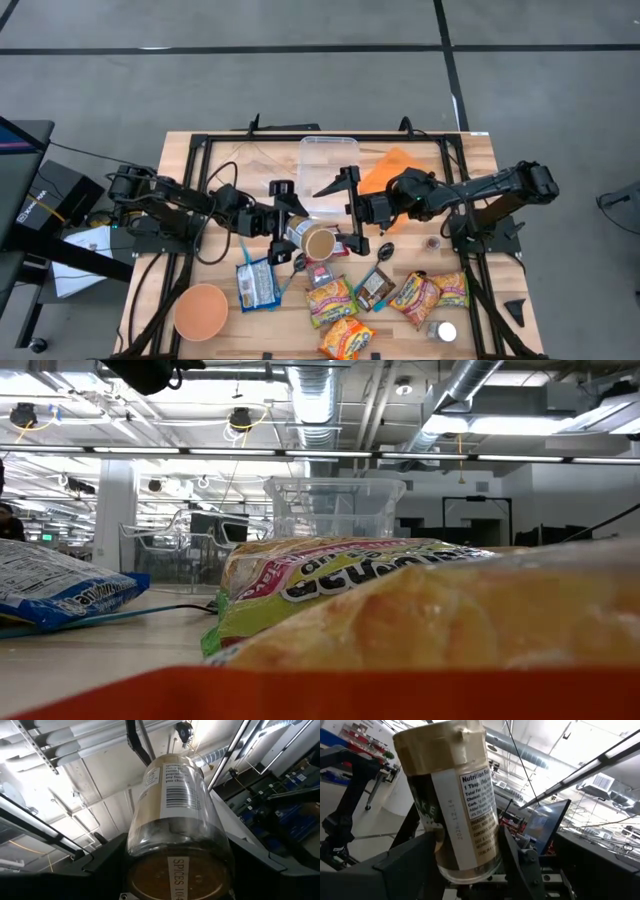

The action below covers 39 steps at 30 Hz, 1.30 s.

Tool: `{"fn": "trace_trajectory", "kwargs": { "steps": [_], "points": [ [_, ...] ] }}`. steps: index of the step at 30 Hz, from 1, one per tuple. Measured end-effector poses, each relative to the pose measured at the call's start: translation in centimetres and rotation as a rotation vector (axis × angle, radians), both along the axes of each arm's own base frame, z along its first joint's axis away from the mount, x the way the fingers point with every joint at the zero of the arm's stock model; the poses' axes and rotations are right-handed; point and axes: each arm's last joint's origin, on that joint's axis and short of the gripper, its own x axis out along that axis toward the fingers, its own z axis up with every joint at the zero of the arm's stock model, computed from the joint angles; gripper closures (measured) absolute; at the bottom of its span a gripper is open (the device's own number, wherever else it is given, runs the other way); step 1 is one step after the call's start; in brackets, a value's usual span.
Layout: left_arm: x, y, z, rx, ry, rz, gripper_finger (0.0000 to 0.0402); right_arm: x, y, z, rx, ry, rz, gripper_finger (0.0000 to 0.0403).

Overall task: Pick & Place Food Item
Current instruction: Put the golden seasoning bottle into the transparent bin

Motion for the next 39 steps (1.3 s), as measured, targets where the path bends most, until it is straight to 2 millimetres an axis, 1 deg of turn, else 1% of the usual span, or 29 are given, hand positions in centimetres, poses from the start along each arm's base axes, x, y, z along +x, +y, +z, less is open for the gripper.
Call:
{"fn": "trace_trajectory", "kwargs": {
  "steps": [7,19,28,32,39],
  "points": [
    [-0.3,0.3,0.5,0.003,0.010,0.013,0.0129,-0.3,0.6,0.2,-0.005,-0.005,0.013,0.0003],
    [-0.3,0.9,0.6,-0.009,0.006,0.039,0.0129,-0.3,1.0,0.3,0.002,-0.038,0.016,0.0003],
    [-0.3,0.9,0.6,-0.035,0.017,0.024,0.0129,-0.1,1.0,-0.1,-0.063,-0.013,-0.001,0.0003],
    [-0.3,0.9,0.7,-0.076,0.033,-0.014,0.0129,-0.3,1.0,-0.2,-0.117,0.013,-0.007,0.0003],
    [-0.2,0.8,0.5,-0.164,0.113,-0.129,0.0129,-1.2,0.6,0.7,-0.145,0.002,-0.003,0.0003]
  ]
}}
